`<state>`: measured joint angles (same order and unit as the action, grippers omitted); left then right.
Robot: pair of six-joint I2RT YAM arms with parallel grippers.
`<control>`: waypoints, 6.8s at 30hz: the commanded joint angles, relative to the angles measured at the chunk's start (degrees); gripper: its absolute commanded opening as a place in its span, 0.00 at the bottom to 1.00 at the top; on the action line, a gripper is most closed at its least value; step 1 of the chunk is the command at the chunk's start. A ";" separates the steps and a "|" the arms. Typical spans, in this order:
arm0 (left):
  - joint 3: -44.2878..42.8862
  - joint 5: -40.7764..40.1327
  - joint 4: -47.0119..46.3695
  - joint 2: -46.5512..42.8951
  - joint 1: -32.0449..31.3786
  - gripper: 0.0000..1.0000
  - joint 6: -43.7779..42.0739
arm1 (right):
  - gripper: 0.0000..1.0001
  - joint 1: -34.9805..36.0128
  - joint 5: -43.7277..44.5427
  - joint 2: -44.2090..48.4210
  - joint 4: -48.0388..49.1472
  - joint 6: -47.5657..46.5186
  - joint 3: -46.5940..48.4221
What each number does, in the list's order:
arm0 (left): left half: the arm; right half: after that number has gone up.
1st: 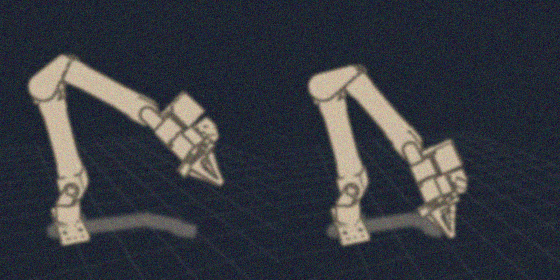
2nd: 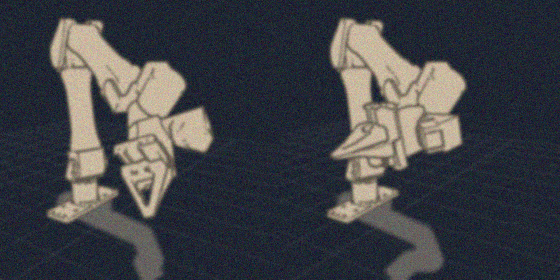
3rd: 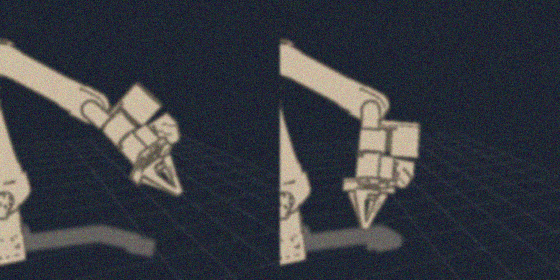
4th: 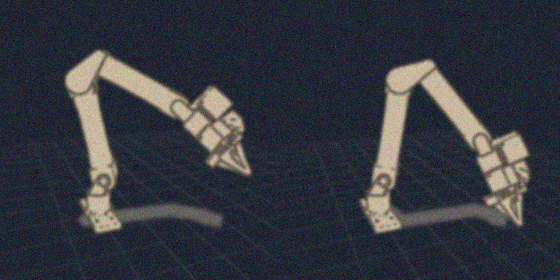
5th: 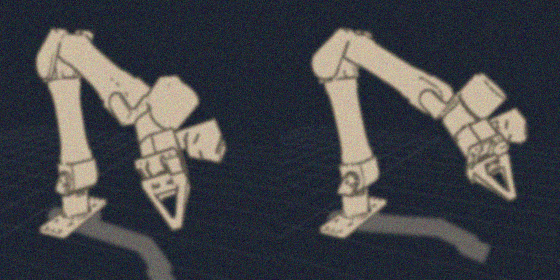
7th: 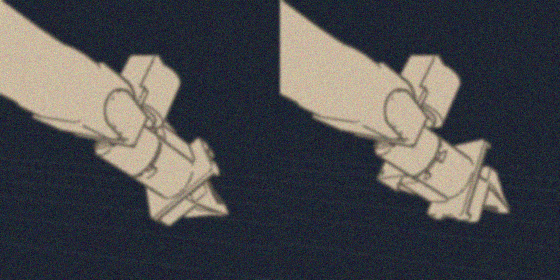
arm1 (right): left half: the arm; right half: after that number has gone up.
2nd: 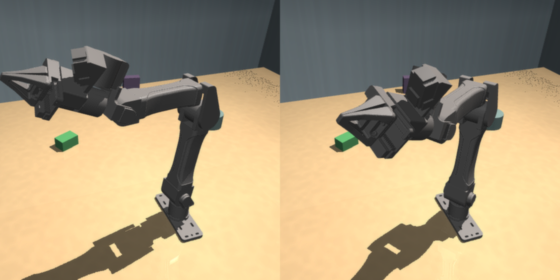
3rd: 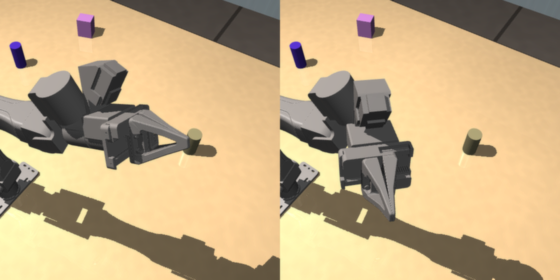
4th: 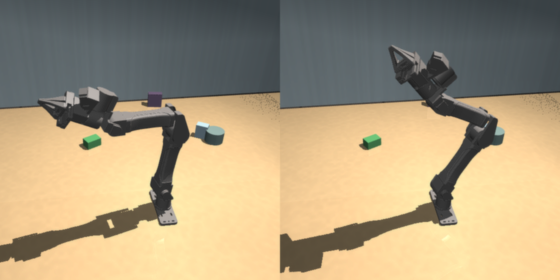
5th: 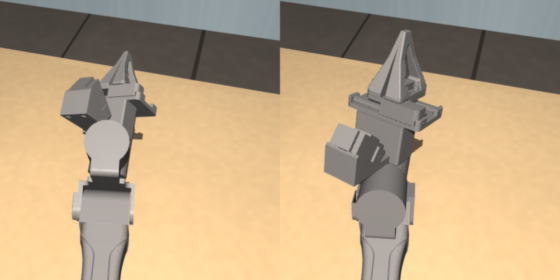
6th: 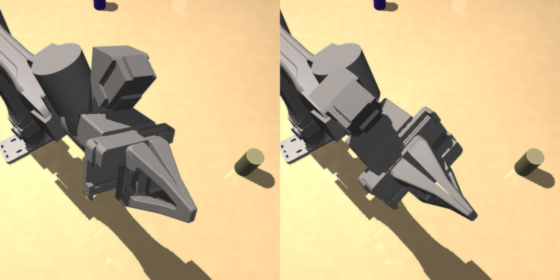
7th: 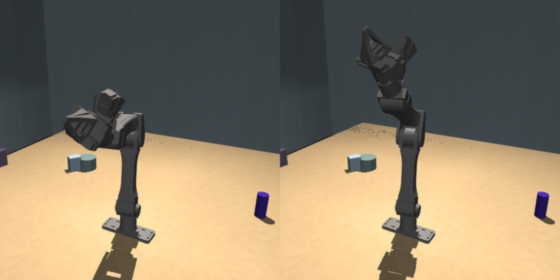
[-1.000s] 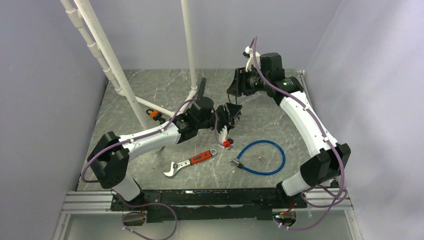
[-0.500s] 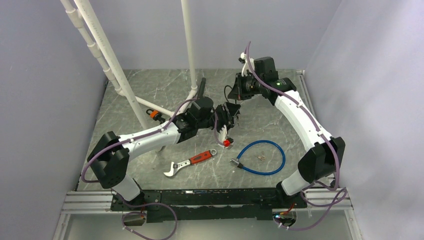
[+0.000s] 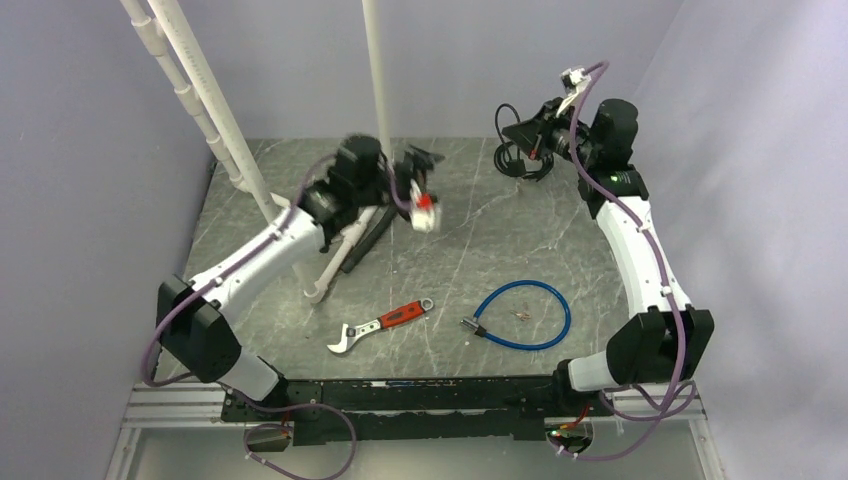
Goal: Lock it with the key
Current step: Remove the key from the lock.
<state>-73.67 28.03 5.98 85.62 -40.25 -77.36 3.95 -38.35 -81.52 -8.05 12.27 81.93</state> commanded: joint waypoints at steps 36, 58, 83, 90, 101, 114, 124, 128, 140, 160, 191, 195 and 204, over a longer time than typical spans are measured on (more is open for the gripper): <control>-40.57 44.88 21.55 16.53 9.58 0.43 63.39 | 0.00 6.93 -28.10 11.01 8.44 -7.67 -11.89; -39.04 34.25 28.07 13.67 3.51 0.44 52.28 | 0.00 4.51 -28.41 15.31 -4.39 -17.13 -13.00; -46.54 32.96 36.65 17.47 3.25 0.00 47.61 | 0.45 4.93 -22.34 6.02 -45.55 -48.70 0.39; -46.39 30.14 33.21 17.93 3.07 0.25 51.94 | 0.00 5.11 -22.39 7.78 -33.83 -38.69 -2.18; -40.06 23.04 4.92 16.08 3.07 0.78 77.75 | 0.00 -2.79 -19.52 10.30 23.43 17.05 -12.14; -29.35 24.18 -25.98 19.76 2.37 0.61 107.98 | 0.00 -6.67 -15.18 11.39 42.93 36.45 -16.08; -28.97 27.11 -38.83 22.89 2.13 0.53 120.81 | 0.00 -6.06 -17.20 12.50 43.87 37.22 -17.20; -30.17 21.01 -31.72 22.33 1.66 0.61 116.16 | 0.00 -5.38 -14.27 12.96 40.21 35.29 -16.93; -31.02 6.82 -18.68 19.45 -2.15 0.57 99.26 | 0.00 -2.04 -7.46 14.28 33.80 29.64 -17.15; -29.28 5.70 -20.44 17.85 -2.40 0.52 98.62 | 0.00 -1.57 -4.35 13.79 32.25 26.80 -17.54; -29.30 30.16 -58.13 26.00 2.99 0.00 137.51 | 0.00 -1.75 -15.51 7.94 52.53 42.98 -14.82; -30.60 32.99 -58.91 26.62 2.86 0.00 138.28 | 0.00 -1.81 -17.01 6.44 55.02 44.57 -13.00; -26.30 30.88 -44.01 23.36 2.23 0.00 124.81 | 0.00 -2.54 -9.07 5.84 49.88 41.15 -9.58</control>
<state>-102.17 56.12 -46.52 112.55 -36.58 56.80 2.35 -56.86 -76.27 43.20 56.99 68.36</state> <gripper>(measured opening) 0.012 0.231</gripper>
